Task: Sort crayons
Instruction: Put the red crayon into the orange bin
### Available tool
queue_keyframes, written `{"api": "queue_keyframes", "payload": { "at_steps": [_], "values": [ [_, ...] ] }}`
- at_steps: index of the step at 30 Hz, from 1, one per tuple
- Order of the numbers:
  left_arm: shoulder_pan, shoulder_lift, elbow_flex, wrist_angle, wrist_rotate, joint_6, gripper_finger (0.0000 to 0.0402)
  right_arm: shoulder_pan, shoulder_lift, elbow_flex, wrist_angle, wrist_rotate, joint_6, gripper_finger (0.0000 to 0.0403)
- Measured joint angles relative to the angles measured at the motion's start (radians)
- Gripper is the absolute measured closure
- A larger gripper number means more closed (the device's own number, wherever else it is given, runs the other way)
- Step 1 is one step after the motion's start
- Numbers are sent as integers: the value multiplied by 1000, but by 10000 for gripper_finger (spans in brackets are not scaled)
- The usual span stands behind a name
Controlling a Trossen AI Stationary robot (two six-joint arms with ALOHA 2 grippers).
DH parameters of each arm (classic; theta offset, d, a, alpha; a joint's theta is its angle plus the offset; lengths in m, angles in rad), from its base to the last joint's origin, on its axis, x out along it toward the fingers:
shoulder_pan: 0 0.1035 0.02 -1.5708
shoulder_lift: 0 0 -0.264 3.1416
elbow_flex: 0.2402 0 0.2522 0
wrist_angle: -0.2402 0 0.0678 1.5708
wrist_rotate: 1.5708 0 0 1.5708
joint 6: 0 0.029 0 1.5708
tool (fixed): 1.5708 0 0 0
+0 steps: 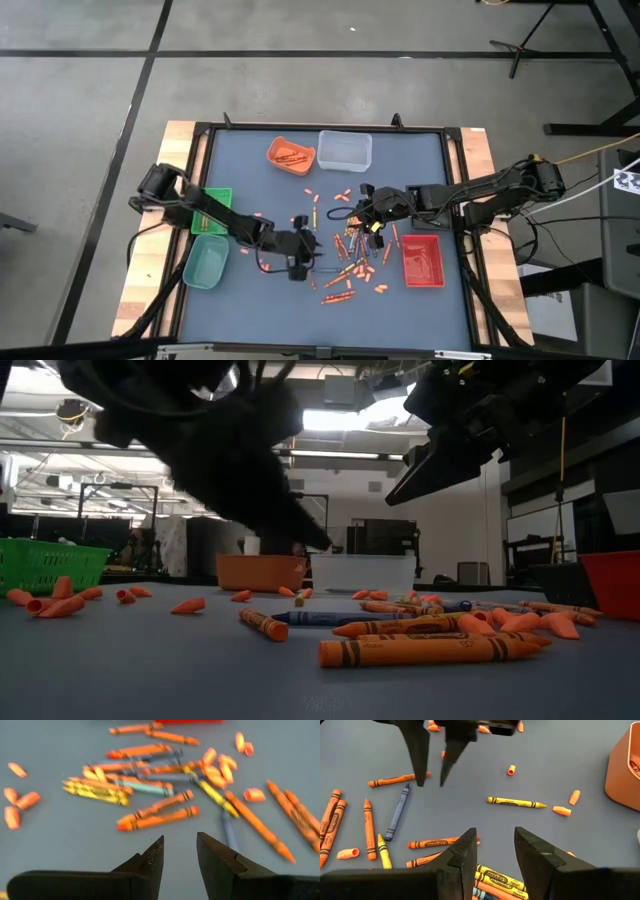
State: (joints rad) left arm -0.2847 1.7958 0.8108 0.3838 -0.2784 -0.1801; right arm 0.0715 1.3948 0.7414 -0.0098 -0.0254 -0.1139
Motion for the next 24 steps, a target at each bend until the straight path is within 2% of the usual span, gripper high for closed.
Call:
{"api": "queue_keyframes", "payload": {
  "at_steps": [8, 17, 24],
  "values": [
    [50, -1, 14, 107, 18, 53, 301, 0, 0, 0, 0, 0, 0, 274],
    [127, -1, 98, 99, 166, 218, 301, 0, -4, 0, 5, 0, 0, 274],
    [173, -1, 109, 96, 261, 300, 301, 0, -91, 0, -9, 0, 2, 274]
  ]
}}
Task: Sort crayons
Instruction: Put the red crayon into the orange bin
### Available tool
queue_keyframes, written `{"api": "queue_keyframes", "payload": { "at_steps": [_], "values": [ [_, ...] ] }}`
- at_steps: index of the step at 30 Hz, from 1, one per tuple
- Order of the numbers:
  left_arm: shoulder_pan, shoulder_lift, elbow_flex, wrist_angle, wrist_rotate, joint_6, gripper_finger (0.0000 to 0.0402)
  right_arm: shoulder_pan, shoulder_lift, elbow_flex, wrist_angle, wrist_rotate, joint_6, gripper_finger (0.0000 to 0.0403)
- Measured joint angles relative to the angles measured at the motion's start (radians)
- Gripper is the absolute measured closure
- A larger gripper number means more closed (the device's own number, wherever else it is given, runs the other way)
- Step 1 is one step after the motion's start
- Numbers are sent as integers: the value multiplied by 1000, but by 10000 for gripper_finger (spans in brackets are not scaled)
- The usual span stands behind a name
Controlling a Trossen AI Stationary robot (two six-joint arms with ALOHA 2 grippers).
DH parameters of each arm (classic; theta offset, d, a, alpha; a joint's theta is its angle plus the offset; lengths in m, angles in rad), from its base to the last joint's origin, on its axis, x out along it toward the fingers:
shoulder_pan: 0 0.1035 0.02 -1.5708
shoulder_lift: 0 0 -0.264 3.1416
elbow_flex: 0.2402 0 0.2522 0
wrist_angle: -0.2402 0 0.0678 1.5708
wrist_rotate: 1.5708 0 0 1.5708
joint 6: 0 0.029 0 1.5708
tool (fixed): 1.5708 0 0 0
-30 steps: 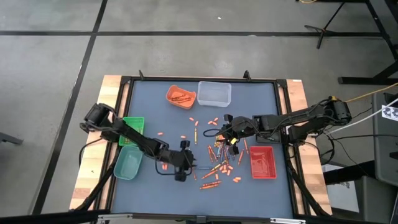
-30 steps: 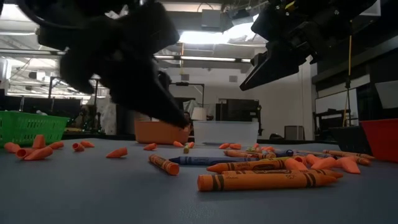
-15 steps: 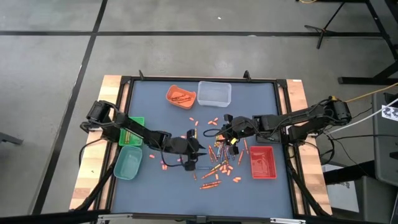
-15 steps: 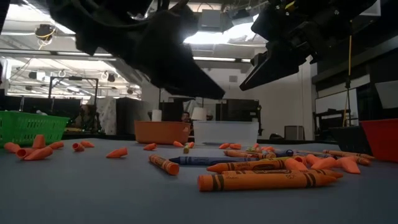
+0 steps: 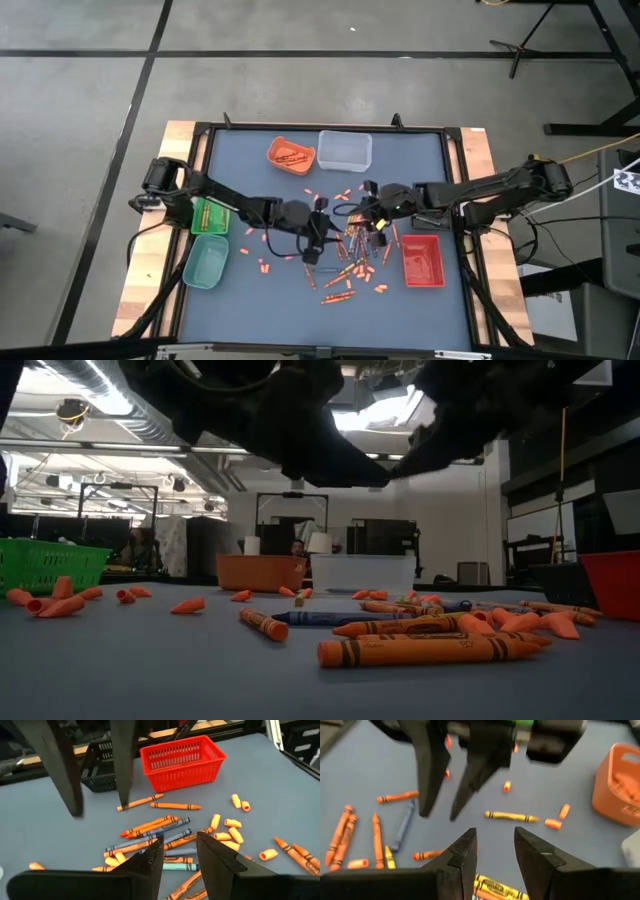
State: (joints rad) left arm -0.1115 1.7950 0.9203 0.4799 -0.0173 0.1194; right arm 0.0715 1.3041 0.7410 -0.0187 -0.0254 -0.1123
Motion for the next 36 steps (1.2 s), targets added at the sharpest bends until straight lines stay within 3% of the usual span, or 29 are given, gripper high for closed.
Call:
{"api": "queue_keyframes", "payload": {
  "at_steps": [7, 13, 22, 36],
  "values": [
    [27, 17, 1, 17, 64, 81, 301, 0, -106, 0, -12, 0, 2, 274],
    [36, 106, 1, 46, 139, 102, 301, 0, -156, 0, -24, 0, 2, 274],
    [38, 215, 0, 134, 188, 103, 301, 0, -157, 0, -38, 0, 2, 274],
    [88, 251, 1, 109, 217, 119, 301, 0, -157, 0, -37, 0, 3, 274]
  ]
}}
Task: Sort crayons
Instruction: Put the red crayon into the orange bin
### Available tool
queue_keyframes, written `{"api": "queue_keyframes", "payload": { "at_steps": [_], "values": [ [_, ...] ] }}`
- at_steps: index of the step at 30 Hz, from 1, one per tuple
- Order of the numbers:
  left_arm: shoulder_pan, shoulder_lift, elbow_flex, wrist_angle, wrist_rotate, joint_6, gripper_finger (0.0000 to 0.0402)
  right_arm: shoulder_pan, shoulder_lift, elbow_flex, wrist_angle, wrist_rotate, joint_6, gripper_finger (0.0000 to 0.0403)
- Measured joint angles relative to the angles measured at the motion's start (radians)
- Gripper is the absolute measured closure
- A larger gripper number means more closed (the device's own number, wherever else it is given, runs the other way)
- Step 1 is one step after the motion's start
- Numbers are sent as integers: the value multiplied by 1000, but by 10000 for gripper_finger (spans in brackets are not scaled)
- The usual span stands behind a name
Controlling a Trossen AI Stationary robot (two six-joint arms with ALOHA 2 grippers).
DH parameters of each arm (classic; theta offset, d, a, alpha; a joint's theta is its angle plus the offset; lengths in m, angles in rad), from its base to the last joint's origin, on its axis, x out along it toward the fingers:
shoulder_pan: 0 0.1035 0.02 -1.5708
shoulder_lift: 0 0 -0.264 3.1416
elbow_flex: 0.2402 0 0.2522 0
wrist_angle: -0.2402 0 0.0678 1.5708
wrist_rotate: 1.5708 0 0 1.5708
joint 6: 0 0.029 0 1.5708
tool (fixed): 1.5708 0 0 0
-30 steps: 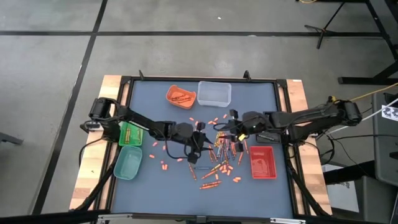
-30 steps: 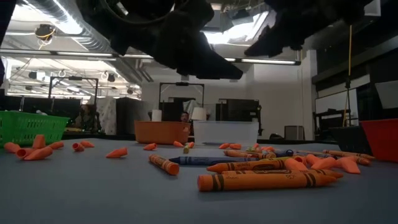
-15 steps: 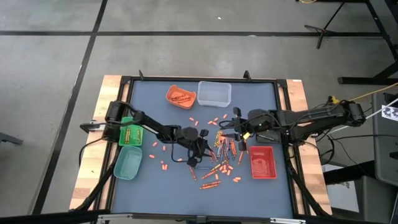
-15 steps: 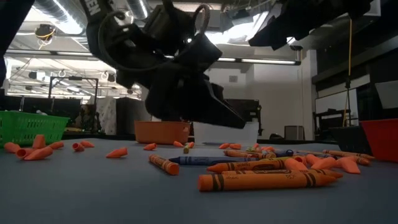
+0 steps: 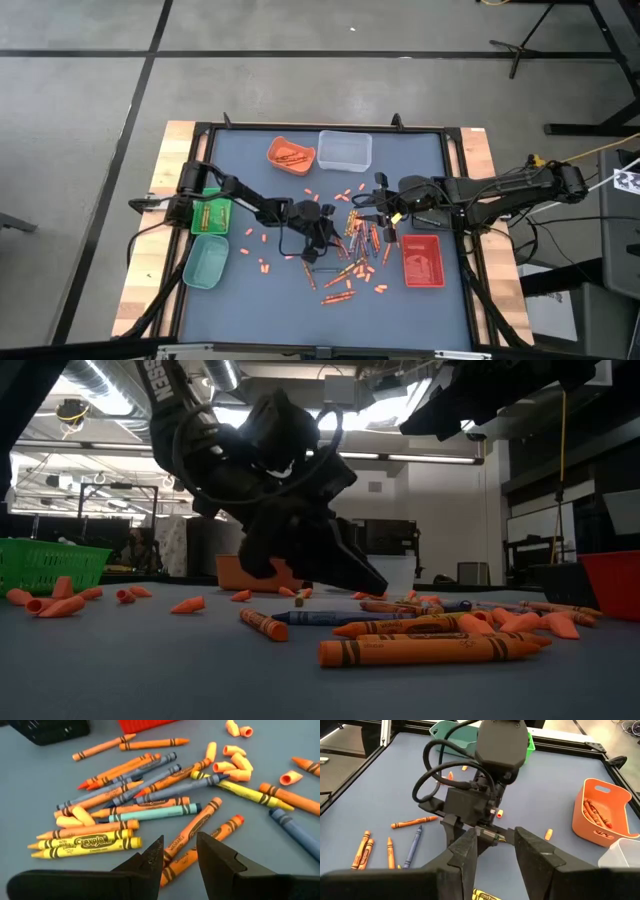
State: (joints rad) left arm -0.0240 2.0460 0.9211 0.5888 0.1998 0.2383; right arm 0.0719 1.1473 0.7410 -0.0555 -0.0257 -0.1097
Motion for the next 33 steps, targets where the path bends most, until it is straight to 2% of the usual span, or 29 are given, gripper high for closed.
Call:
{"api": "queue_keyframes", "payload": {
  "at_steps": [9, 15, 21, 27, 33],
  "values": [
    [4, -2, 2, -78, 8, -50, 301, 0, 0, 0, 0, 0, 0, 274],
    [5, -3, 2, -93, 71, -59, 301, 0, 0, 0, 0, 0, 0, 274],
    [1, -3, 2, -97, 80, -78, 301, 0, 0, 0, -7, 0, 0, 274],
    [-2, -3, 1, -97, 80, -58, 301, 0, 0, 0, -8, 0, 0, 274],
    [-3, -3, 0, -86, 80, 26, 301, 0, 0, 0, -8, 0, 0, 274]
  ]
}}
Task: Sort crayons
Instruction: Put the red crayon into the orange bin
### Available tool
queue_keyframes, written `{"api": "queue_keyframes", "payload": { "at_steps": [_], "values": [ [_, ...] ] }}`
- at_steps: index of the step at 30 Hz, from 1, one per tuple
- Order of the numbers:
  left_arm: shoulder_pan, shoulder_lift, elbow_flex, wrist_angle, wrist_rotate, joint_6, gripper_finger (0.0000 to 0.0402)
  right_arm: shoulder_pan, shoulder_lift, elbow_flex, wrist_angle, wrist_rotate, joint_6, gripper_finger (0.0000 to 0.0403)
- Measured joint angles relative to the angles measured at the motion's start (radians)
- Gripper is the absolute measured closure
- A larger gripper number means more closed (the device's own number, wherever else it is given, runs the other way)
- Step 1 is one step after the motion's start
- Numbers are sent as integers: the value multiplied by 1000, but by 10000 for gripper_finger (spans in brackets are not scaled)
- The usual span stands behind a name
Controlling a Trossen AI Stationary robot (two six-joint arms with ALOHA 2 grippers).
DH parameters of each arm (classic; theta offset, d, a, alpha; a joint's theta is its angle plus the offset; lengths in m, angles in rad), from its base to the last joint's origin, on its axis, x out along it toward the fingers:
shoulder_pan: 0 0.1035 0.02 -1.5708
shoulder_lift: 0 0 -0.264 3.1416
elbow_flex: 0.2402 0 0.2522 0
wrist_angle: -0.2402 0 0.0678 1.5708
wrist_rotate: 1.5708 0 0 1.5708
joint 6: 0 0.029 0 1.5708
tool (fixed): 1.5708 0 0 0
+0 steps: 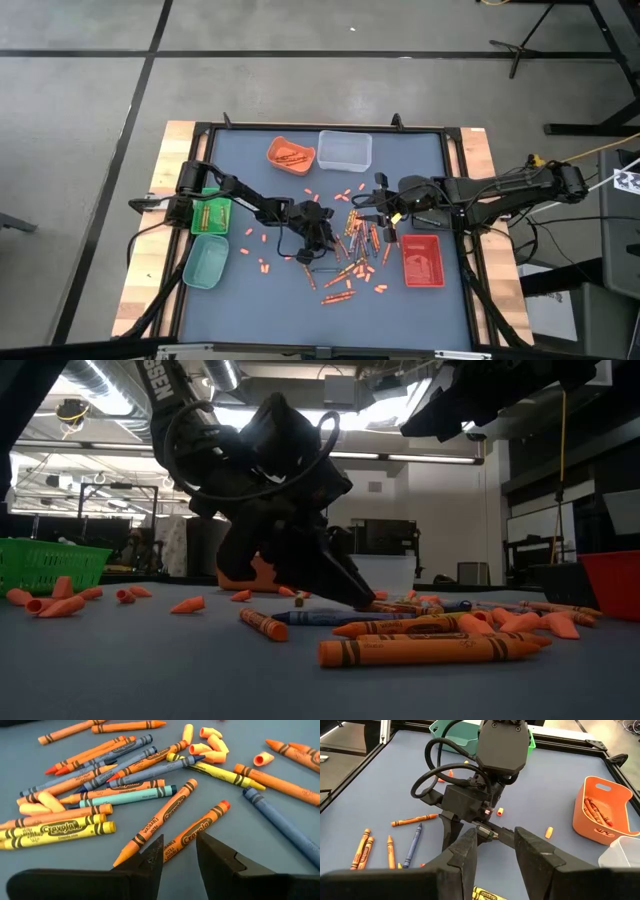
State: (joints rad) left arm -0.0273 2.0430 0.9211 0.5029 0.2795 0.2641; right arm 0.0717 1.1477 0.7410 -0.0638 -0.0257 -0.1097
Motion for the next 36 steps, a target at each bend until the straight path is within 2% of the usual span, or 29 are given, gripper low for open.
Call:
{"api": "queue_keyframes", "payload": {
  "at_steps": [7, 16, 22, 36],
  "values": [
    [0, 2, 24, -10, 1, 36, 301, 0, 0, 0, 1, 0, 0, 274],
    [1, -1, 32, -107, 0, 32, 301, 0, 0, 0, 1, 0, 0, 274],
    [1, -5, 34, -155, 6, -67, 301, 0, 0, 0, 2, 0, 0, 274],
    [-2, 2, 27, -54, 0, -71, 301, 0, 0, 0, 1, 0, 0, 274]
  ]
}}
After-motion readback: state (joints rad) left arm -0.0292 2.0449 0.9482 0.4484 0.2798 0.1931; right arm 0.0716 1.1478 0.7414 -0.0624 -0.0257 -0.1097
